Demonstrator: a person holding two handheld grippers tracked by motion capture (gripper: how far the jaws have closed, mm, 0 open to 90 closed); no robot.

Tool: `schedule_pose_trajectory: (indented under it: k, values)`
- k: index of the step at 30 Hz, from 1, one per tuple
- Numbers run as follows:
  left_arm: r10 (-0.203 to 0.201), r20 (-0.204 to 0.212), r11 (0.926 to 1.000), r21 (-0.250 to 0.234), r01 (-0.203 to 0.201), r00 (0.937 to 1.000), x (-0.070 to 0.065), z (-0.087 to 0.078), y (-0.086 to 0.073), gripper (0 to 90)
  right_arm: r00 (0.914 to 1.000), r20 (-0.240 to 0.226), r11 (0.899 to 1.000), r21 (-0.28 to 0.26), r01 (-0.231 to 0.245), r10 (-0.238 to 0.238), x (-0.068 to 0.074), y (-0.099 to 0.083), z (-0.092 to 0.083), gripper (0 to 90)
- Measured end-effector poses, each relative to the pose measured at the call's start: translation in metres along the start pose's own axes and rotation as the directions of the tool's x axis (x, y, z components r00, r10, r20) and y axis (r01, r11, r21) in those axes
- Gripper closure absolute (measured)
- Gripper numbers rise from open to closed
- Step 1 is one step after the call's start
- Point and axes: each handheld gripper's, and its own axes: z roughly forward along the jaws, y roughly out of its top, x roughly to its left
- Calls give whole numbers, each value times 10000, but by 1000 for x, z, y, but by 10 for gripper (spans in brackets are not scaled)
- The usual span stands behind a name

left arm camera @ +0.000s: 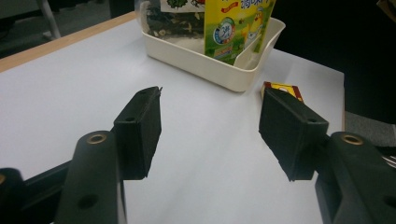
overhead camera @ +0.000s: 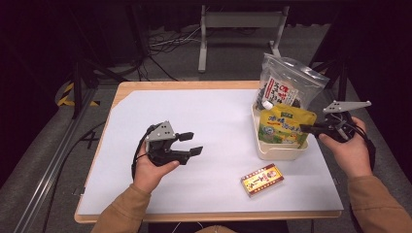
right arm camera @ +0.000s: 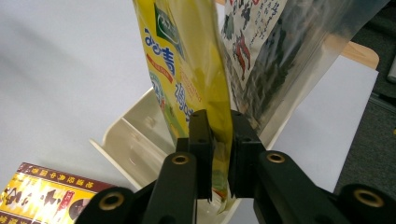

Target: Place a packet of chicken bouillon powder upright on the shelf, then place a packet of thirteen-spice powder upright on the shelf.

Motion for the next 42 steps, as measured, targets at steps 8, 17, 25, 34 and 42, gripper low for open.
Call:
schedule_pose_trajectory:
  k: [8,17,25,34,42]
  values:
    - [56,161,9992,388,-63,9999,-5,9,5,344,9997,91,9980,-590,-234,240,5,-3,-5,533]
    - [358,504,9958,819,-399,9981,-18,24,14,312,9987,279,9925,-1158,-397,432,12,-12,-22,408]
    - [467,729,9898,1312,-560,9962,-28,32,19,308,9987,145,9916,-1213,-458,479,16,-25,-30,385]
    - [346,1020,9744,2177,-562,9942,-37,50,25,285,9993,72,9927,-1150,-353,364,22,-33,-30,369]
    - [175,1369,9569,2849,-563,9904,-43,72,28,276,9989,-339,9903,-1338,-374,332,29,-41,-23,360]
